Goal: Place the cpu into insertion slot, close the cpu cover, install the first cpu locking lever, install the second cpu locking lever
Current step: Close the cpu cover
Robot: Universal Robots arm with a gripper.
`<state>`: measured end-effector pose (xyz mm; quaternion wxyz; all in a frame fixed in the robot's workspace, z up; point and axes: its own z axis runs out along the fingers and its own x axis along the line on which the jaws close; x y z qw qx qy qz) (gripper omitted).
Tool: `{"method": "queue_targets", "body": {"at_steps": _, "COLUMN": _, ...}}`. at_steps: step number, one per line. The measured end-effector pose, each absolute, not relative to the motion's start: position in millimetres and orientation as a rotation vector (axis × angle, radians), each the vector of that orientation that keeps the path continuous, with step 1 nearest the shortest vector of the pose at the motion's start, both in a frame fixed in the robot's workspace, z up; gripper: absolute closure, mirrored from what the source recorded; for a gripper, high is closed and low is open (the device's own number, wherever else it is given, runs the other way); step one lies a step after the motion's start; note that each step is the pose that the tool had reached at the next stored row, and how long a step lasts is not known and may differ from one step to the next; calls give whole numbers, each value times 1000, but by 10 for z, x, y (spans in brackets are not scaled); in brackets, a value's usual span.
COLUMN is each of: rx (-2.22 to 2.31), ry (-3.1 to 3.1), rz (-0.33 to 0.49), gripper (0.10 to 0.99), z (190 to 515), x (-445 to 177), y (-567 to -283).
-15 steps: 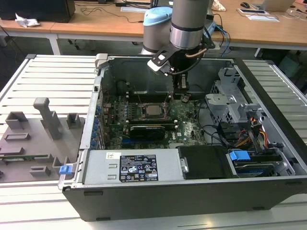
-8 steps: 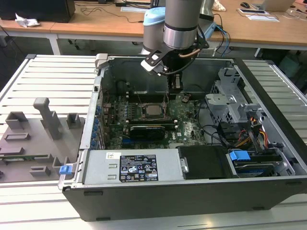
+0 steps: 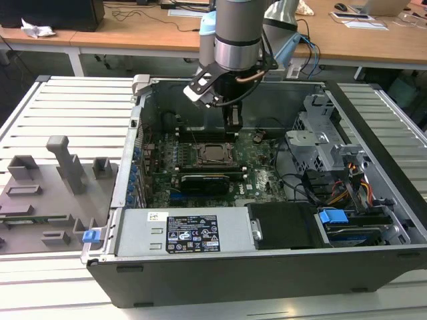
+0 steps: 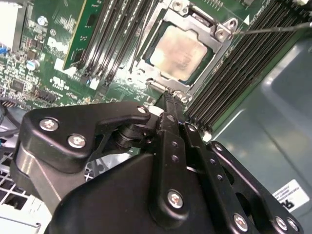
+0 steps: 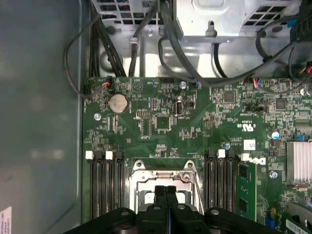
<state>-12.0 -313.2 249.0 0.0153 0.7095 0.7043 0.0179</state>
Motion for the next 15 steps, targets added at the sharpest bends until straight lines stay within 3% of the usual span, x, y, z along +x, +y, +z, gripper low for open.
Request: {"method": "queue_targets", "body": {"at_steps": 15, "rx": 2197, "ry": 2207, "rz": 61, "gripper": 980, "z": 2208, "x": -376, "y": -3133}}
